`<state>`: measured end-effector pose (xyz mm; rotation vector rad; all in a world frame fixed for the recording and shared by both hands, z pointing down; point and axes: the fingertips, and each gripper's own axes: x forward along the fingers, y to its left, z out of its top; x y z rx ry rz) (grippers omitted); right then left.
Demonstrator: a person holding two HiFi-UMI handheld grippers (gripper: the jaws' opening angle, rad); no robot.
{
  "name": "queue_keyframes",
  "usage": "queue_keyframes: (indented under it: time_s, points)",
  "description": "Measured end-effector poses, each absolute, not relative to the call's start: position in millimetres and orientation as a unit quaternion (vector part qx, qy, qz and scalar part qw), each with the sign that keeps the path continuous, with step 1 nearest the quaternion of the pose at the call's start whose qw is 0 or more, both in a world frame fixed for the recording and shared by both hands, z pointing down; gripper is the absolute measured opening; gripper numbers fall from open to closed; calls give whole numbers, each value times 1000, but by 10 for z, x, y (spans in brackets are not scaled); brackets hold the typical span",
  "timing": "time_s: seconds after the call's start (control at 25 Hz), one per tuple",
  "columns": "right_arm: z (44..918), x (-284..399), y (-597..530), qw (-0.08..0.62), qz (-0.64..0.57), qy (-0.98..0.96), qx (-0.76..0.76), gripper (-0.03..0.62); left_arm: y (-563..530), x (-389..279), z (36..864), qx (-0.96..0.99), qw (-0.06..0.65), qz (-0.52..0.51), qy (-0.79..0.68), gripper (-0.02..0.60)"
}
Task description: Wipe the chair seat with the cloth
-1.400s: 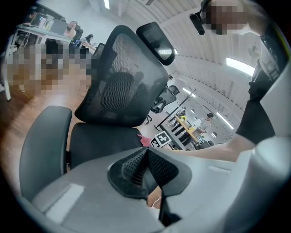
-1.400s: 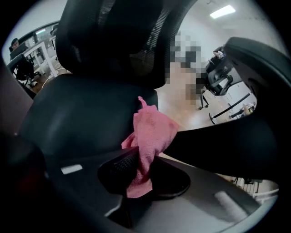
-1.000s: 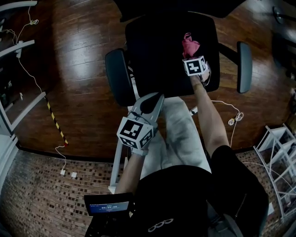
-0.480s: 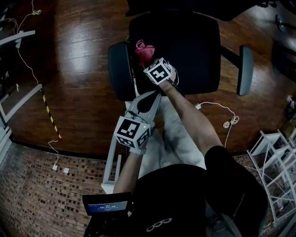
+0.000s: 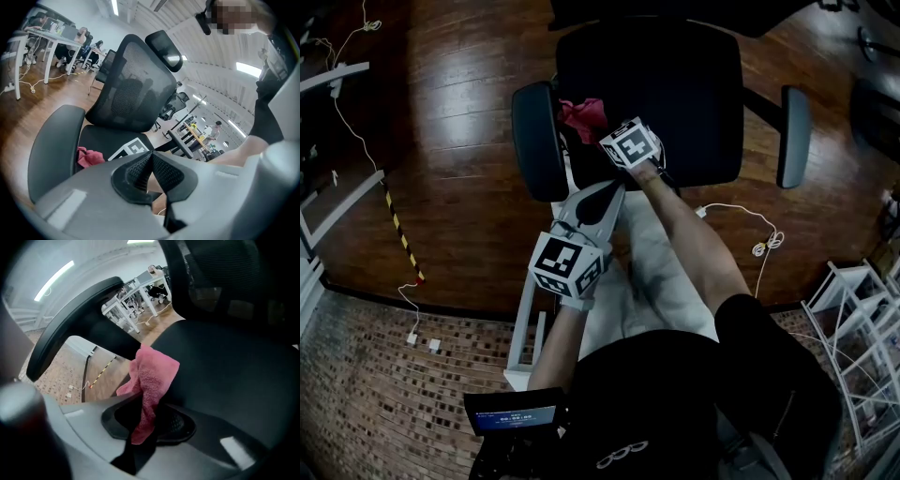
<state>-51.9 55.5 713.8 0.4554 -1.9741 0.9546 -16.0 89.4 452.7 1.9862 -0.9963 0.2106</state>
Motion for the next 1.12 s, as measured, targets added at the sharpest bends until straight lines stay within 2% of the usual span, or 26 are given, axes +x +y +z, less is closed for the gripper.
queue_keyframes:
  time_s: [0.68,0.96,1.12]
  points:
    - [7151,2693,112,514,334,-646,454,67,840,233,4530,813,437,106,-371,-8]
    - [6907,3272,84,529,279,-596,536,67,839,355,4483,819,430,114,-363,-8]
    - [6872,3385,153,530,263,-584,556,67,899,343,4512,818,435,115,-358,-8]
